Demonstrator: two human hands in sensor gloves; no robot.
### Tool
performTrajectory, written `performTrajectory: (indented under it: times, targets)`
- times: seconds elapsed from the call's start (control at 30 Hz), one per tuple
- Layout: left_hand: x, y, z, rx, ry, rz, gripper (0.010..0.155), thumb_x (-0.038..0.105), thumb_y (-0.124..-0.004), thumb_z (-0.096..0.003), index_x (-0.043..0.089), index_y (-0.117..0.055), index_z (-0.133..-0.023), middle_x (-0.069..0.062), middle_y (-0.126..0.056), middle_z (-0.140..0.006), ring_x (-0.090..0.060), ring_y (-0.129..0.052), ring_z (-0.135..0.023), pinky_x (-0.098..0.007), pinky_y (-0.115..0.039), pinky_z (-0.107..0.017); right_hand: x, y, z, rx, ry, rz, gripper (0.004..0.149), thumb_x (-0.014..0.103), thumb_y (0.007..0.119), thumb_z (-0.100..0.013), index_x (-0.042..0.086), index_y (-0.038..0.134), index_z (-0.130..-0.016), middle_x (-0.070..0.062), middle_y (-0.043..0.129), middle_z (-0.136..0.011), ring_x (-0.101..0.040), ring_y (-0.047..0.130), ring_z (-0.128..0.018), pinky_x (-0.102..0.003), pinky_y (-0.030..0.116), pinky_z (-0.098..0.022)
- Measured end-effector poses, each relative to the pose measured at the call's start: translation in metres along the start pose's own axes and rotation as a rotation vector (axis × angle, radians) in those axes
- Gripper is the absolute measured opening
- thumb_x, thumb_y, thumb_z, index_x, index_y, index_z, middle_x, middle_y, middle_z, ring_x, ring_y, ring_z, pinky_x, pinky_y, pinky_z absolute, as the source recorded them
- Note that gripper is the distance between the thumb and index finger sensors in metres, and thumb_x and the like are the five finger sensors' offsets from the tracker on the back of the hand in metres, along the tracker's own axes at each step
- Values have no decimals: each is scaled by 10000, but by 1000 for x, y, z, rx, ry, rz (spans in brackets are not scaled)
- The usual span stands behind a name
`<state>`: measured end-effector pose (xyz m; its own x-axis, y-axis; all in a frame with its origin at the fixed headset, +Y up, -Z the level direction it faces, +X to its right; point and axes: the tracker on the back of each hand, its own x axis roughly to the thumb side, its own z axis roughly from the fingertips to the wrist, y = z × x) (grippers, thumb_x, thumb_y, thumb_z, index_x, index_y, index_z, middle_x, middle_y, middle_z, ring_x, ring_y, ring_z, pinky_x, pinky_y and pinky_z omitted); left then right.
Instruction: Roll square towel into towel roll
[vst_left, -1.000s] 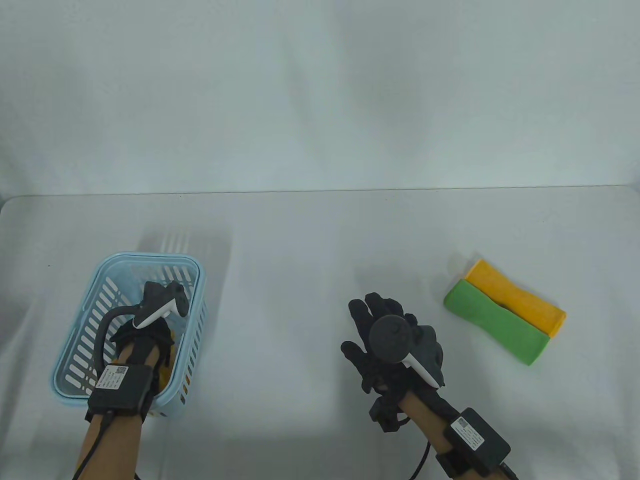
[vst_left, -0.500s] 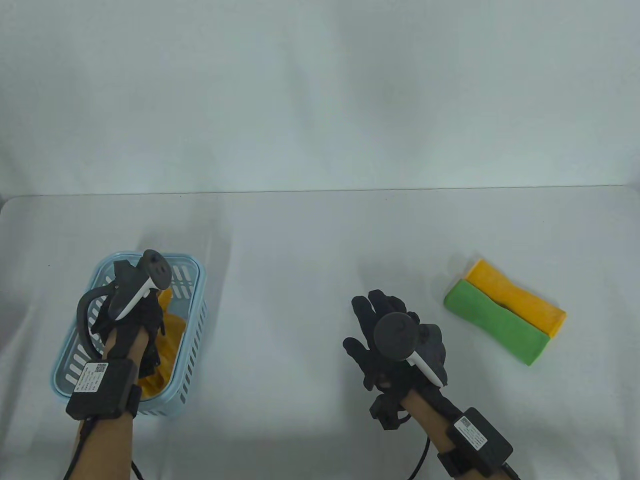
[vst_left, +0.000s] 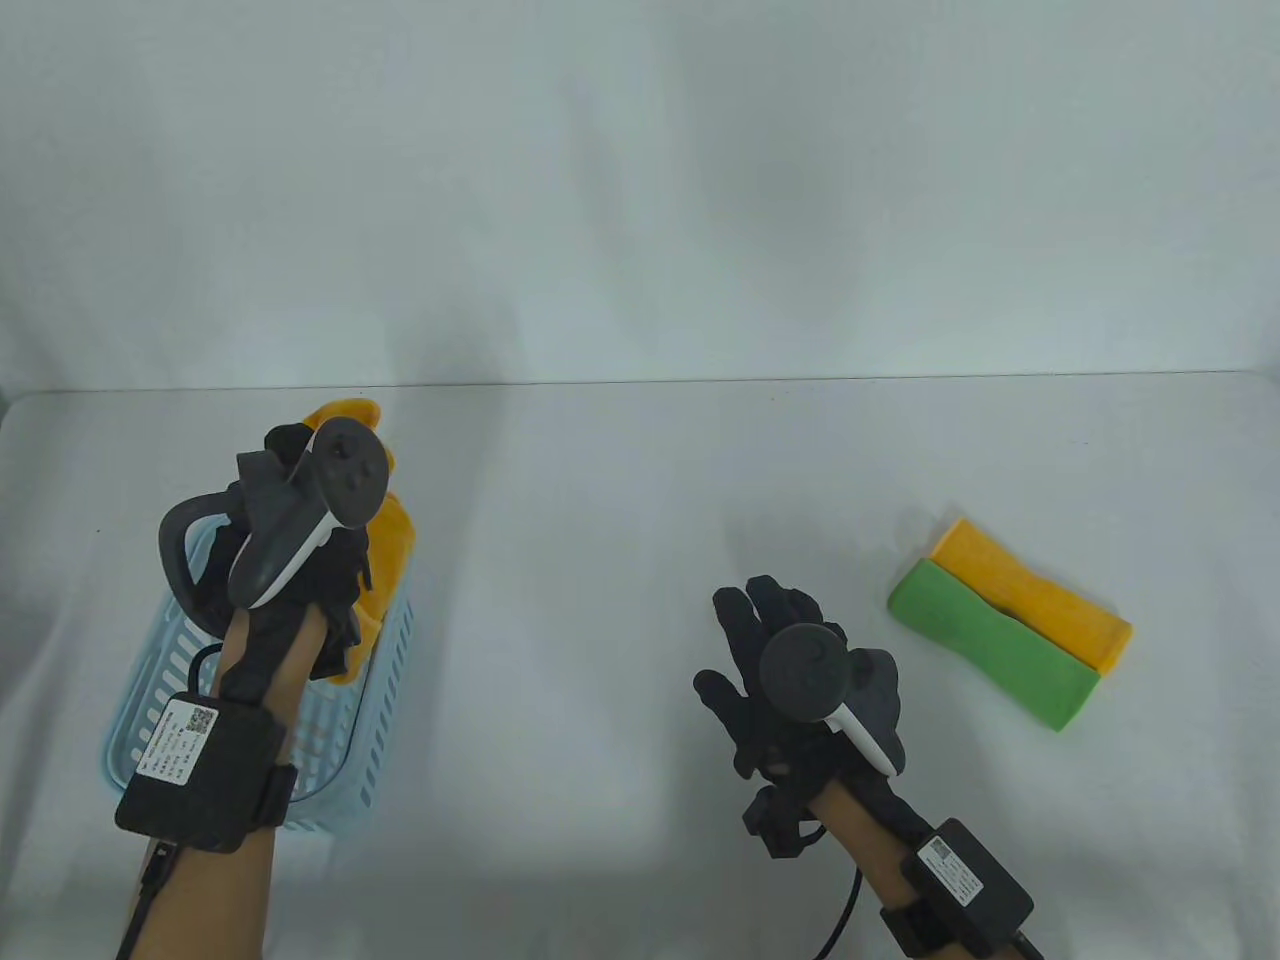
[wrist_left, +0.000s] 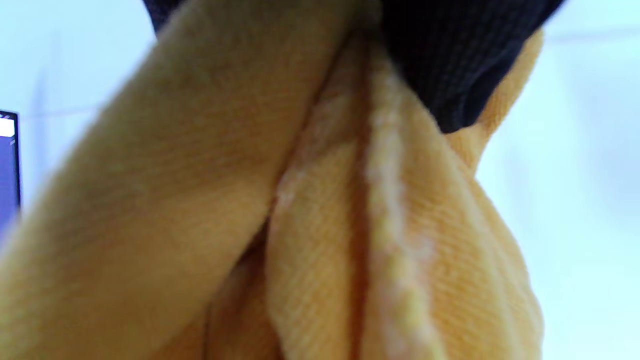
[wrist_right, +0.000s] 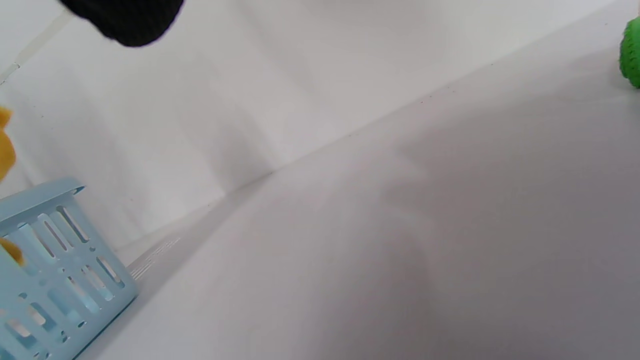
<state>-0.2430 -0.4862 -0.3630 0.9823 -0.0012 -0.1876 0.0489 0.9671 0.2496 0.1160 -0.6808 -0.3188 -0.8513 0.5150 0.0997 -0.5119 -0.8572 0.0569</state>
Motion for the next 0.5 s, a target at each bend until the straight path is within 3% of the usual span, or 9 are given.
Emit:
performTrajectory:
  times: [0.17, 0.27, 0.37, 0.5]
  targets:
    - [19, 30, 13, 102, -59, 168, 558, 332, -857, -378, 316, -737, -923, 19, -735, -919, -124, -991, -621, -410, -856, -575, -3, -2, -1, -9, 12, -16, 769, 588, 671, -348, 412, 295, -995, 79, 200, -1132, -343, 243, -1096, -664, 258, -747]
    - [32, 36, 20, 86, -125, 323, 558, 333, -855, -382, 316, -734, -926, 19, -732, -922, -124, -987, -625, -410, -854, -577, -6, -4, -2, -16, 24, -29, 768, 586, 673, -349, 410, 297, -996, 77, 203, -1133, -343, 242, -1097, -664, 258, -747]
    - [47, 32, 26, 21, -190, 447, 559, 333, -854, -383, 315, -733, -928, 17, -730, -923, -123, -987, -626, -410, -853, -577, -9, -5, -3, -18, 39, -39, 768, 585, 673, -349, 410, 298, -996, 79, 207, -1133, -343, 244, -1098, -665, 257, -747]
    - [68, 7, 34, -83, -251, 642, 559, 331, -856, -384, 309, -736, -929, 12, -731, -923, -129, -987, -624, -413, -852, -575, -16, -10, -5, -34, 69, -77, 765, 581, 675, -350, 407, 304, -996, 77, 213, -1134, -344, 248, -1098, -665, 257, -748]
